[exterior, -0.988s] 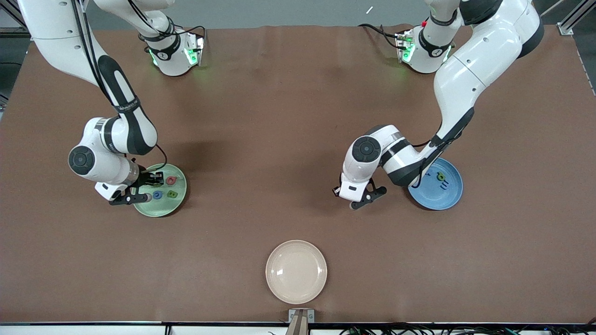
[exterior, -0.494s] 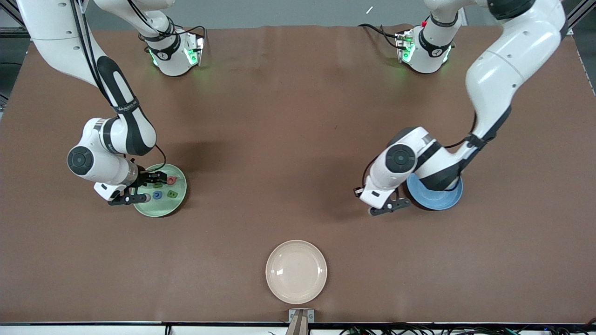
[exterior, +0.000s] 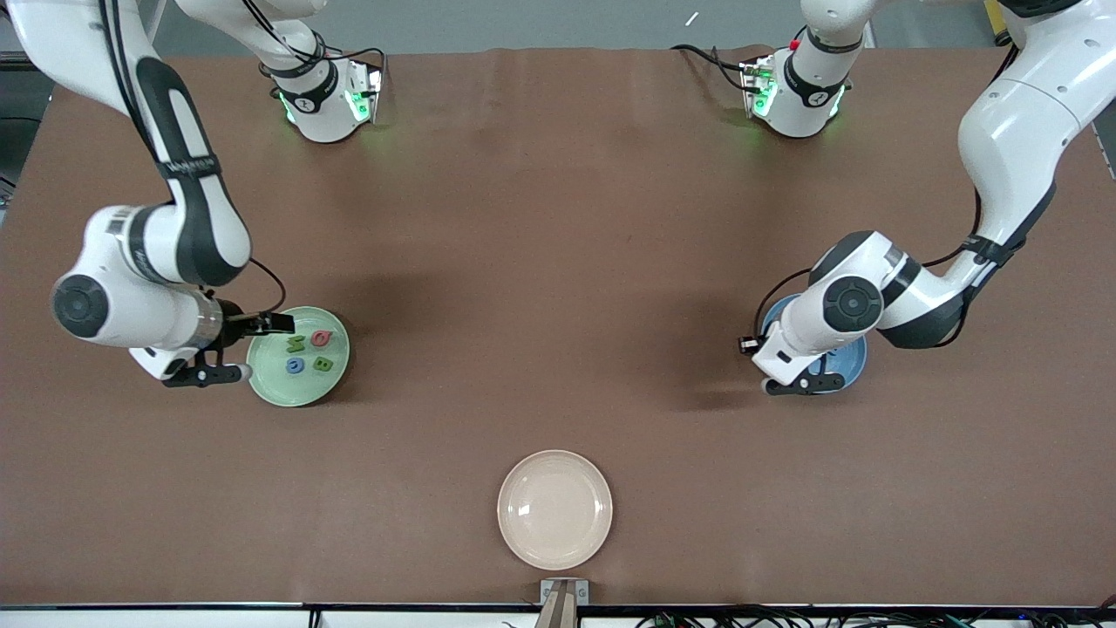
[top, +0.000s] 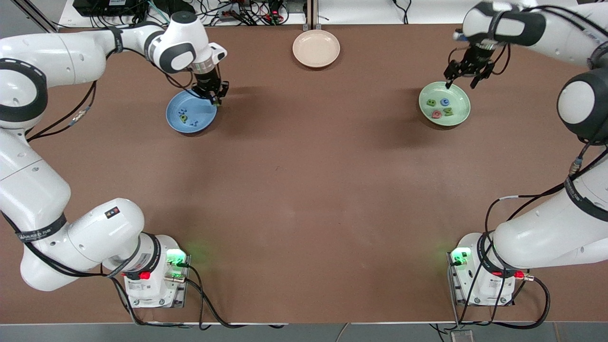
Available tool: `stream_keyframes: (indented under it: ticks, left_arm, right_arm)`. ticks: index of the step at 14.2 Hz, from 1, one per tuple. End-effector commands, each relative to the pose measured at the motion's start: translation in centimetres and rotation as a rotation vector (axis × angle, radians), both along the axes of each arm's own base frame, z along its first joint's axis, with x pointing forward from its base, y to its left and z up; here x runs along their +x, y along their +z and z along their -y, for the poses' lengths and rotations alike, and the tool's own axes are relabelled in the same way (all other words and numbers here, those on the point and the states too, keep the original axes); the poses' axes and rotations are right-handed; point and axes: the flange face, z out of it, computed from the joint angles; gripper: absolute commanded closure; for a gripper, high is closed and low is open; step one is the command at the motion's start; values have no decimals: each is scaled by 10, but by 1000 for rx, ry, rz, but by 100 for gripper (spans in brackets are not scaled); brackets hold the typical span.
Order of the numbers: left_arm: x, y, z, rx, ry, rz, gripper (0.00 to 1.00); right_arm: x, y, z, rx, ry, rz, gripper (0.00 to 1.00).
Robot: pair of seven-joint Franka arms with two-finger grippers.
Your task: Sort upper and lower case letters into plates
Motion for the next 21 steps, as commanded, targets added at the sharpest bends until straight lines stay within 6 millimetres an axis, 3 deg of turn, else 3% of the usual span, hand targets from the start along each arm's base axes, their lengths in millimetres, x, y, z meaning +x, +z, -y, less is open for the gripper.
stream_keyframes:
  ticks: [1,4,9,11,19,20,21]
  left_arm:
    - [-9,2,-25,19,-63,2,99]
    - [-10,-4,-45,7,-83,-3,99]
    - [-8,-10,-63,14,-135,18,99]
    - [-8,-12,-65,3,-136,21,98]
    - [-6,-23,-74,-9,-138,45,94]
    - [-5,-24,-73,-14,-138,47,90]
    - [-5,-24,-73,-15,-139,48,74]
  right_arm:
    - [-2,73,5,-28,-8,-20,0]
    - [-13,129,11,-91,22,43,0]
    - [-33,179,33,-79,-13,92,0]
    - [-36,189,38,-75,-23,103,0]
    - [-37,202,12,-85,16,119,0]
    - [-37,202,8,-85,23,121,0]
    - [-37,202,7,-85,25,121,0]
